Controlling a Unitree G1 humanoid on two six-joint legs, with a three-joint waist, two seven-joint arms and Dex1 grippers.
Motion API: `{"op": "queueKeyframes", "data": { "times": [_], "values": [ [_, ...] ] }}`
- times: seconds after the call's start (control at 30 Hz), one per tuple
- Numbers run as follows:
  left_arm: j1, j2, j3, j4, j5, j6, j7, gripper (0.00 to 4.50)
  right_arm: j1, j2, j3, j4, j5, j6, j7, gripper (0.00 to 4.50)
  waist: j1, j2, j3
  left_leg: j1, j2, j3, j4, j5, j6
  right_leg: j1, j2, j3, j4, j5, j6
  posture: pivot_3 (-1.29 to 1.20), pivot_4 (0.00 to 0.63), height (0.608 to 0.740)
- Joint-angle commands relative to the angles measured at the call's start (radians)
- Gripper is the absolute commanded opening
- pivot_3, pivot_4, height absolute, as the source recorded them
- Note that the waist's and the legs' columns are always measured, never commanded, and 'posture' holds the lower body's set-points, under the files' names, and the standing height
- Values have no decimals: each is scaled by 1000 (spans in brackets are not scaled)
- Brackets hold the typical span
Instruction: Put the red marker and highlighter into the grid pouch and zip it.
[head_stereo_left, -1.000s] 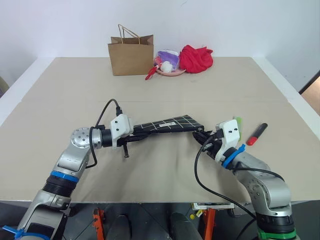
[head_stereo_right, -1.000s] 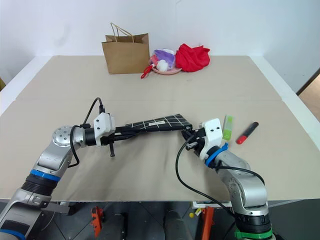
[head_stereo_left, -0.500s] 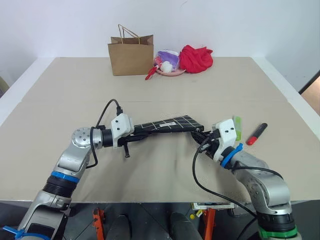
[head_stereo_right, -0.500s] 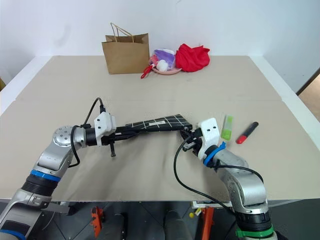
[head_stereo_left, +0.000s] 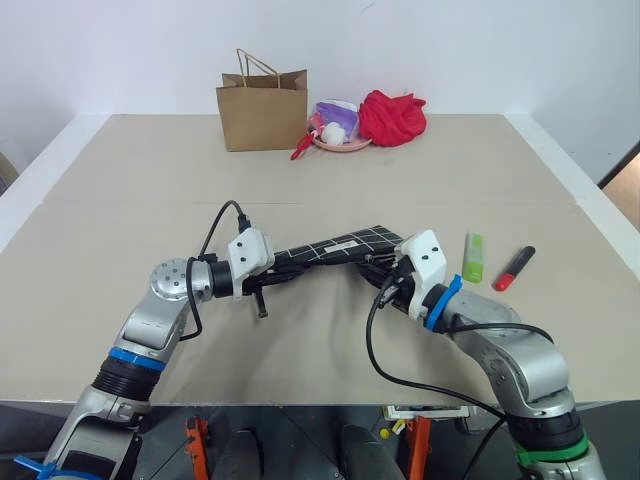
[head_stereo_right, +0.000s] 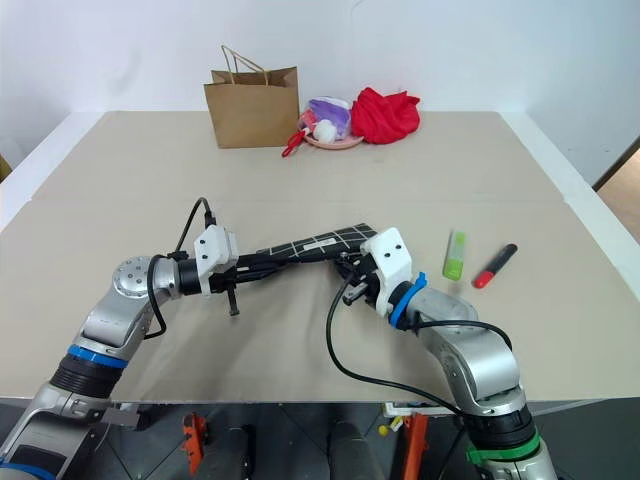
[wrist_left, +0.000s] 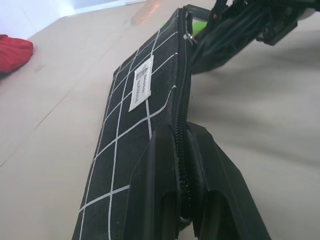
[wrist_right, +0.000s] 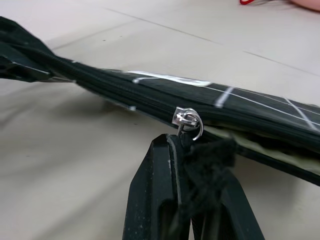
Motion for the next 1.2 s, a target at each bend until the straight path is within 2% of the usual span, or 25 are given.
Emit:
{"op": "queueKeyframes", "data": {
  "times": [0.03,0.47,0.77,0.87,0.9,0.97,1.07,1.1,1.2],
  "values": [
    [-5,-8,13,-44,-1,-4,8,0,-30,11,19,-46,8,-3,11,86,0,0,0,0,0,0,0,0,0,0,0,0,0,0,0,0,150,740],
    [-16,-33,11,-34,15,-9,16,0,-75,48,80,-24,-8,7,10,86,0,0,0,0,0,0,0,0,0,0,0,0,0,0,0,0,150,740],
    [-23,-39,12,-32,23,-15,16,0,-66,66,68,-17,6,29,2,86,0,0,0,0,0,0,0,0,0,0,0,0,0,0,1,0,150,740],
    [-23,-39,17,-35,21,-11,15,0,-63,83,4,-22,38,75,-23,1107,0,0,0,0,0,0,0,0,0,0,0,0,0,0,1,0,150,740],
    [-22,-38,18,-35,21,-11,14,0,-65,78,-4,-25,40,73,-17,1673,0,0,0,0,0,0,0,0,0,0,0,0,0,0,1,0,150,740],
    [-22,-38,18,-32,22,-13,12,0,-57,59,-15,-48,51,74,2,2469,1,0,0,0,0,0,0,0,0,0,0,0,0,0,1,0,150,740],
    [-23,-39,17,-29,23,-15,11,0,1,0,-55,-101,76,78,38,4179,1,0,0,0,0,0,0,0,0,0,0,0,0,0,1,0,150,740],
    [-24,-40,17,-28,23,-15,12,0,34,-31,-86,-115,89,80,59,4464,2,0,0,-1,0,0,0,0,0,0,0,0,0,0,1,0,150,740],
    [-27,-42,20,-26,22,-14,15,0,116,-98,-201,-109,109,87,74,4464,6,0,0,-1,0,0,0,0,0,0,0,0,0,-1,2,0,150,740]
  ]
}}
